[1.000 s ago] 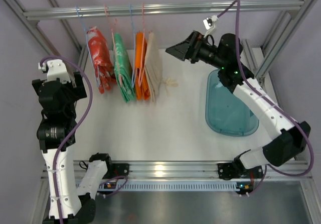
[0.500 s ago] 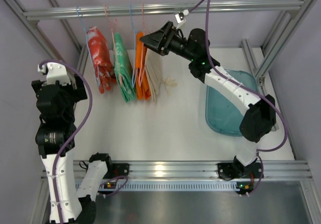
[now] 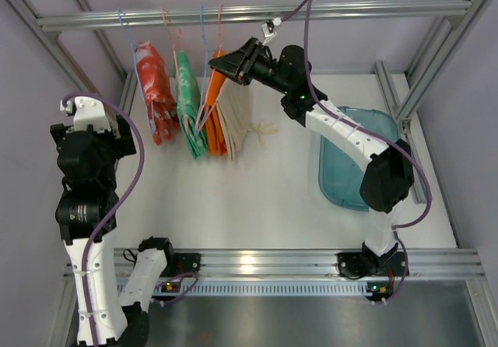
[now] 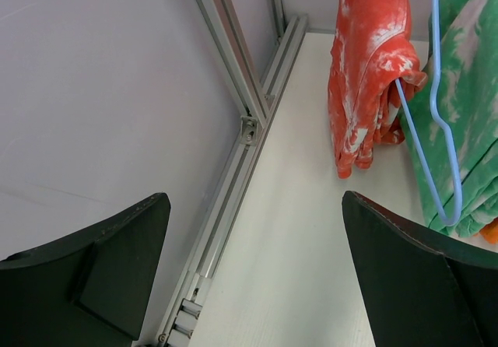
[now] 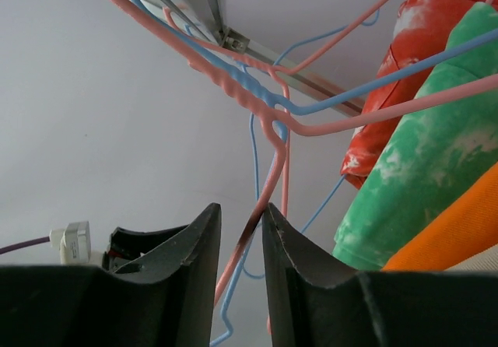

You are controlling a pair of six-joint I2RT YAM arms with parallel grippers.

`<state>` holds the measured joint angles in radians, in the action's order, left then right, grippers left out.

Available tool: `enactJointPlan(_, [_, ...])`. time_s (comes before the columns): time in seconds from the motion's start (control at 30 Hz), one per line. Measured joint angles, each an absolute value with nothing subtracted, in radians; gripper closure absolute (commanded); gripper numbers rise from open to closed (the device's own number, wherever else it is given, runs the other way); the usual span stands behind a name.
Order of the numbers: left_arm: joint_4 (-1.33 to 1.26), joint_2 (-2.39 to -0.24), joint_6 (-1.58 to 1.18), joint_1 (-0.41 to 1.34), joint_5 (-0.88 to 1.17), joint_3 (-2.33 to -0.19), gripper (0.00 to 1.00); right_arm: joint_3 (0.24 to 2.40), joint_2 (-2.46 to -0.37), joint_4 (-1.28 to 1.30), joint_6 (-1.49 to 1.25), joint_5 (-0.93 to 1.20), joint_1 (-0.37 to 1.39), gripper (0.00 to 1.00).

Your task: Remove the trousers from the hanger

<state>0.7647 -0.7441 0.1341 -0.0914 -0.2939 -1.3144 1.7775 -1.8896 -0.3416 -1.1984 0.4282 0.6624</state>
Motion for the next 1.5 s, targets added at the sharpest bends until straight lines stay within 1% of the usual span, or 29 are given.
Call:
enactJointPlan(0.1, [0.765,-0.744,0.134,-0.091,-0.293,-1.313,0.01,1.780,-1.893,-0.347,-1.202,0.421,0.664,0.76])
enactJointPlan(0.13, [0.765,-0.744,0.134,-0.091,-0.293,-1.312,0.02,1.781,-1.894,-0.347,-1.204,0.419,0.664,0.80])
enactJointPlan(0.27, [0.765,-0.744,0.134,-0.091,-0.292,-1.307,0.01,1.782,-1.896,-0.350,-1.205,0.417,0.664,0.86])
enactJointPlan(0.3, [0.765,-0.744,0.134,-0.091,-0.292,-1.306,0.01,1.782,-1.898,-0.352,-1.205,0.416,0.664,0.89])
enactJointPlan(0.33, [0.765,-0.744,0.133,-0.091,-0.292,-1.306,0.01,1.782,-1.900,-0.355,-1.204,0.415,0.664,0.94])
enactJointPlan(0.4, [0.765,-0.744,0.133,-0.091,-0.292,-1.306,0.01,1.782,-1.901,-0.356,-1.205,0.415,0.664,1.00])
enactJointPlan(0.63, [0.765,-0.746,0.115,-0.091,-0.263,-1.306,0.01,1.775,-1.901,-0.382,-1.196,0.413,0.660,1.00])
enactJointPlan(0.93, [0.767,-0.764,0.075,-0.092,-0.155,-1.309,0.02,1.772,-1.901,-0.386,-1.174,0.428,0.658,1.00])
enactJointPlan(1.13, [0.768,-0.779,0.061,-0.092,-0.113,-1.322,0.03,1.713,-1.881,-0.450,-1.154,0.450,0.640,1.00])
enactJointPlan(1.5, [0.769,-0.796,0.032,-0.092,-0.027,-1.339,0.04,1.696,-1.866,-0.439,-1.095,0.472,0.625,1.00])
